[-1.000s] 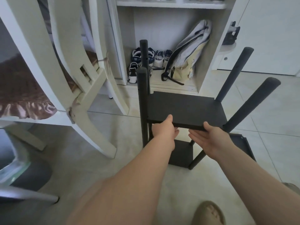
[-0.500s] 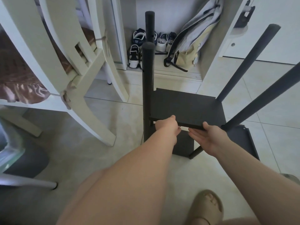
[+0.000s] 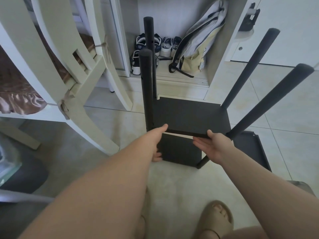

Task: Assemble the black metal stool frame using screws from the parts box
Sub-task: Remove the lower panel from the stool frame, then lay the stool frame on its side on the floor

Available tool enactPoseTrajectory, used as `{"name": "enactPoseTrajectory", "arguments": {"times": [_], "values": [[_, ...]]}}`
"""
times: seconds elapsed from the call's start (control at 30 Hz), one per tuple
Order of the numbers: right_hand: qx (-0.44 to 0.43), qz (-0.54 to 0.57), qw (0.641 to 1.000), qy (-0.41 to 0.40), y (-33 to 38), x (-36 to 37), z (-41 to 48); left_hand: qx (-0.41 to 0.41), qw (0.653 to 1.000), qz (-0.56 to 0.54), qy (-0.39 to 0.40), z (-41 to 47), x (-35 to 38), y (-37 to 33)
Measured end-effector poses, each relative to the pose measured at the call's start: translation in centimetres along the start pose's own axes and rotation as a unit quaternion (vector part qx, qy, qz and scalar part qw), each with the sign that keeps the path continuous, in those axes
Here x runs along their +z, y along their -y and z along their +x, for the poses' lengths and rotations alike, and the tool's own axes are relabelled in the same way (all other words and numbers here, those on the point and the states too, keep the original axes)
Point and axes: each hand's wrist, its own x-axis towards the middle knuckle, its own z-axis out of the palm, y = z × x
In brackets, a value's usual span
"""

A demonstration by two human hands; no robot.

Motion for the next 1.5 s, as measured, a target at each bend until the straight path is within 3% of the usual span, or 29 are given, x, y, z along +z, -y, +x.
{"name": "enactPoseTrajectory", "arguments": {"times": [0.1, 0.17, 0.23, 0.33, 0.5, 0.87, 1.1, 1.17, 1.3, 1.37, 1.5], "values": [[0.006, 0.001, 1.000, 0.000, 0.1, -0.1, 0.1, 0.144, 0.966, 0.146, -0.155, 1.9, -2.6, -0.3], [0.010, 0.000, 1.000, 0.002, 0.1, -0.2, 0.2, 0.240, 0.951, 0.154, -0.122, 3.1, -3.7, -0.7], [0.012, 0.000, 1.000, 0.002, 0.1, -0.2, 0.2, 0.293, 0.944, 0.135, -0.073, 3.8, -4.1, -0.7], [0.013, 0.000, 1.000, 0.003, 0.1, -0.1, 0.3, 0.368, 0.920, 0.125, -0.057, 4.2, -3.1, -0.8], [0.021, 0.002, 1.000, 0.005, 0.2, -0.1, 0.5, 0.363, 0.928, 0.027, -0.082, 4.6, -0.9, -1.6], [0.038, -0.011, 0.999, 0.017, 0.9, -0.2, 0.1, 0.361, 0.927, -0.019, -0.101, 4.5, 0.1, -2.3], [0.029, -0.156, 0.987, 0.017, 2.4, -0.7, -0.7, 0.392, 0.913, -0.022, -0.109, 2.9, 0.4, -4.1], [-0.016, -0.283, 0.959, -0.012, 3.0, -1.0, -1.2, 0.407, 0.906, -0.006, -0.116, 2.1, 0.7, -5.0], [-0.207, -0.509, 0.833, -0.061, 4.3, -1.8, -2.8, 0.446, 0.883, 0.040, -0.141, 0.4, 1.4, -6.9], [-0.295, -0.523, 0.797, -0.057, 5.1, -2.2, -4.2, 0.466, 0.869, 0.073, -0.147, -0.4, 2.1, -7.7], [-0.400, -0.479, 0.780, -0.039, 6.2, -3.3, -6.9, 0.507, 0.840, 0.130, -0.141, -1.7, 4.1, -8.0]]}}
